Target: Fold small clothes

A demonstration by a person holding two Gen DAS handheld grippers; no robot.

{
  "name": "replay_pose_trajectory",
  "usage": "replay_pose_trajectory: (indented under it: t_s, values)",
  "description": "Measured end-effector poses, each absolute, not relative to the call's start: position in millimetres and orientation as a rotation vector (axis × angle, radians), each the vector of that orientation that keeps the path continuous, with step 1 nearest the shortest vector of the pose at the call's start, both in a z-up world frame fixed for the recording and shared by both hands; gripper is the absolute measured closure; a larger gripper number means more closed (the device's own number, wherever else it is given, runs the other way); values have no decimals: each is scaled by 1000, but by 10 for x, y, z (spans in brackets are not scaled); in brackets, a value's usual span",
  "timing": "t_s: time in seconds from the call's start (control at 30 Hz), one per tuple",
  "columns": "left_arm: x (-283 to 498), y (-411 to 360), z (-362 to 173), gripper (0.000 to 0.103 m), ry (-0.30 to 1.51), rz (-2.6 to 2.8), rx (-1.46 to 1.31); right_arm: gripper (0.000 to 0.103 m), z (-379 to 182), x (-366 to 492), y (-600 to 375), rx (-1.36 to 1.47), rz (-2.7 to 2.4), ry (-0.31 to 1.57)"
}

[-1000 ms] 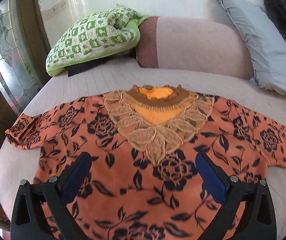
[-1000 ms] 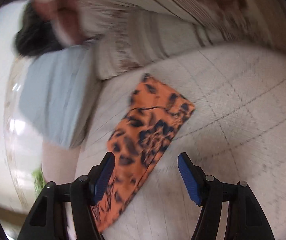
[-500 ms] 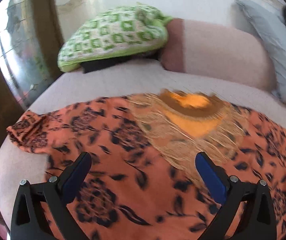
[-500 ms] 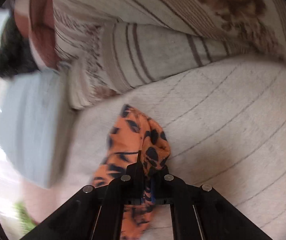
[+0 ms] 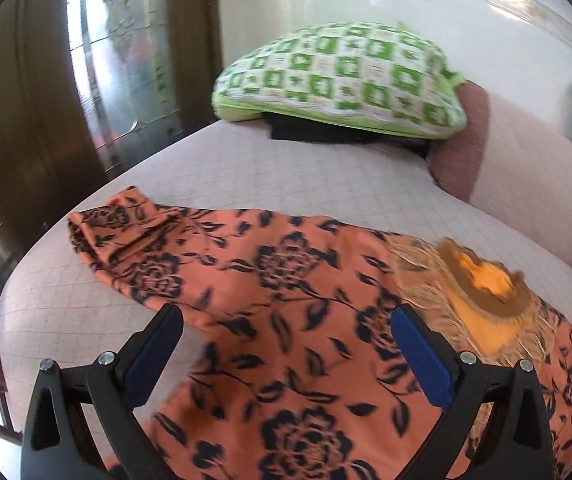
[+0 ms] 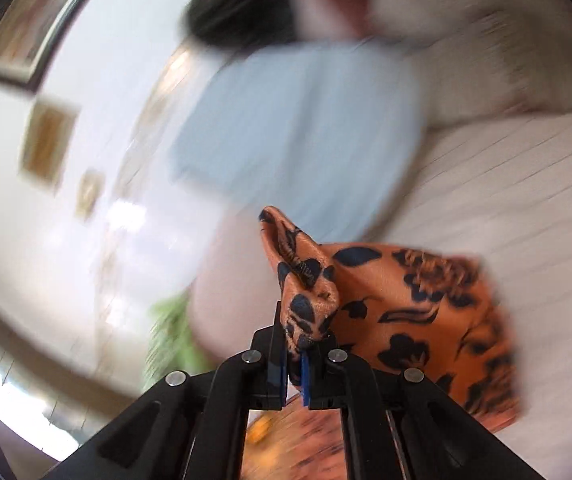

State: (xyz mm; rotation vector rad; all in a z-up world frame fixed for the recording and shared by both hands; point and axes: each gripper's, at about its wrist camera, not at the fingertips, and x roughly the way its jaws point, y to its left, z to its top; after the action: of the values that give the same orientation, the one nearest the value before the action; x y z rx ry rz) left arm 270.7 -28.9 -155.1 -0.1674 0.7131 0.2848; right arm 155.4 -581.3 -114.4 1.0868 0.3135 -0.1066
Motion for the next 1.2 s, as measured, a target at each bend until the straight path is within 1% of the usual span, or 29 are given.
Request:
replay_pose_trajectory:
  t_s: [0.17,0.33,0.37,0.4,0.47,0.57,0.6,0.7,0.83,0.97,1.07,1.2]
  values:
    - [2728,101,-1472,0,690,348,-230,99,-1190,2379,-4438,1101,144,411]
    - [2763,469,-1407,0,664,429,-234,99,-1544,3053,-3119,1078,287,591]
    - [2775,573,-1402,0,667,441,-245,98,-1641,3169,-2884,1050,297,649]
    - [2781,648,-1403,0,672,448,-254,95,-1744,3277,-2679,1016,299,710]
    - [2797,788,-1422,0,687,464,-269,94,-1985,3408,-2316,938,265,844]
    - [2823,1004,-1470,0,717,487,-303,92,-2289,3551,-2027,836,238,1029]
    - [2826,1057,-1483,0,722,491,-315,92,-2331,3547,-2008,825,247,1040]
    - [2833,1223,-1516,0,736,510,-351,92,-2289,3442,-2141,814,271,996]
    - [2816,1307,-1540,0,743,501,-408,92,-1968,3244,-2615,801,260,896]
    - [2809,1222,-1525,0,732,437,-426,92,-1803,2936,-3080,778,163,827]
    - [2841,1078,-1498,0,733,406,-376,92,-1807,2689,-3532,812,72,772]
    - [2882,909,-1492,0,741,363,-322,92,-1931,2506,-4012,823,-141,765]
